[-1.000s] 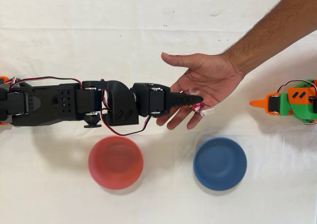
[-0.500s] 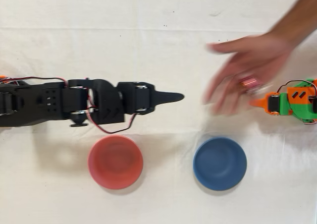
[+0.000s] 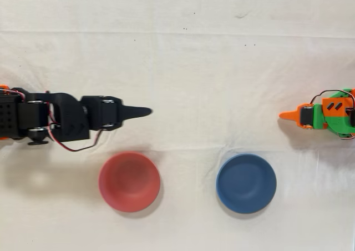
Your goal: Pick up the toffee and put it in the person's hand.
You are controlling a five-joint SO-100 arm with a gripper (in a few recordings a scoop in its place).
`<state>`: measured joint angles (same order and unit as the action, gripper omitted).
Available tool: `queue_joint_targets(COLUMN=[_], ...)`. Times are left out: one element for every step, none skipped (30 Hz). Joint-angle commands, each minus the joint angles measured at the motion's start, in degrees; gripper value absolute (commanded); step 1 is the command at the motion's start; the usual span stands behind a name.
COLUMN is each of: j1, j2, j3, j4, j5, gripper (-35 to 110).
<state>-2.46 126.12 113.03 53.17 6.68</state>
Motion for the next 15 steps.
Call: queue_joint_targets(j1=[-0.88, -0.88, -0.79, -0.70, -0.44, 0.09, 0.53, 0.97, 1.49, 1.93, 2.37, 2.90, 3.25, 3.43, 3.52], j2=[9.93, 11.34, 12.66, 14.15, 15.73, 17.75, 20.04, 22.50, 24.96, 27.51, 29.88, 31.99, 33.93, 35.42, 36.39], j3=[6.50, 8.00, 9.49, 11.34, 13.45, 15.91, 18.72, 21.53, 24.26, 26.89, 29.09, 31.11, 32.70, 33.93, 34.80], j4=[-0.18, 0.09, 0.18, 0.18, -0.18, -0.70, -1.41, -2.02, -2.55, -2.72, -2.72, -2.55, -2.02, -1.49, -0.88], j5=[0.26, -0.09, -0.35, -0.35, -0.18, 0.35, 0.97, 1.49, 2.02, 2.55, 3.08, 3.34, 3.52, 3.60, 3.34], gripper=[14, 14, 14, 14, 14, 13, 13, 13, 13, 13, 13, 12, 12, 12, 12])
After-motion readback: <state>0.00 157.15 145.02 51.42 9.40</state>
